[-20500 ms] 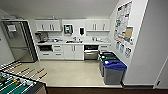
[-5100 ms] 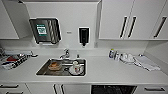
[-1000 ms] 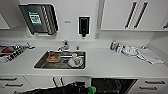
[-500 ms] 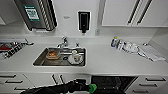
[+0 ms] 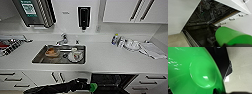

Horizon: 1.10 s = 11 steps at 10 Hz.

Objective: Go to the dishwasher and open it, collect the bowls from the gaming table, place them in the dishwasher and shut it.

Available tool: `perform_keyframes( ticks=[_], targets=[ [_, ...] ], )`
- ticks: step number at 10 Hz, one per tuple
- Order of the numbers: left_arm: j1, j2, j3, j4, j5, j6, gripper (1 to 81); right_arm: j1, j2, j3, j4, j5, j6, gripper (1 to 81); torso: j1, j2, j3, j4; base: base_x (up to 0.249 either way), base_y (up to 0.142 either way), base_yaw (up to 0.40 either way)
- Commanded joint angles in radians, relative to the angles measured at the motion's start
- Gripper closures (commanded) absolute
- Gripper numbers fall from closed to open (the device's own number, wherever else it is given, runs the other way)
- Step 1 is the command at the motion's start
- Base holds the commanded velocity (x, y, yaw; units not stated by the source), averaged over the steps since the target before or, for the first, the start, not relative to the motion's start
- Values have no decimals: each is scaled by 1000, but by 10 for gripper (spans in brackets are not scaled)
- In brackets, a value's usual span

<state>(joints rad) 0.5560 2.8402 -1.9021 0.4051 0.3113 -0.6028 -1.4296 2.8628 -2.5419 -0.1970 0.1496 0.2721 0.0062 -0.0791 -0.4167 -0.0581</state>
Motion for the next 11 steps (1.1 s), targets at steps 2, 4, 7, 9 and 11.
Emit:
perform_keyframes(
  ticks=[2,4,7,9,11],
  targets=[
    [-164,110,-78,14,12,-2,811,13,0,20,-19,-58,-10,811,0,0,0,0,0,0,0],
    [-172,171,-141,34,34,0,811,14,2,20,-18,-58,-10,811,0,0,0,0,0,0,0],
    [-196,213,-143,34,37,0,811,17,6,20,-18,-58,-10,811,0,0,0,0,0,0,0],
    [-196,234,-147,37,37,0,811,22,8,16,-16,-58,-10,811,0,0,0,0,0,0,0],
    [-199,262,-160,63,37,0,811,22,9,16,-16,-58,-10,811,0,0,0,0,0,0,0]
  ],
)
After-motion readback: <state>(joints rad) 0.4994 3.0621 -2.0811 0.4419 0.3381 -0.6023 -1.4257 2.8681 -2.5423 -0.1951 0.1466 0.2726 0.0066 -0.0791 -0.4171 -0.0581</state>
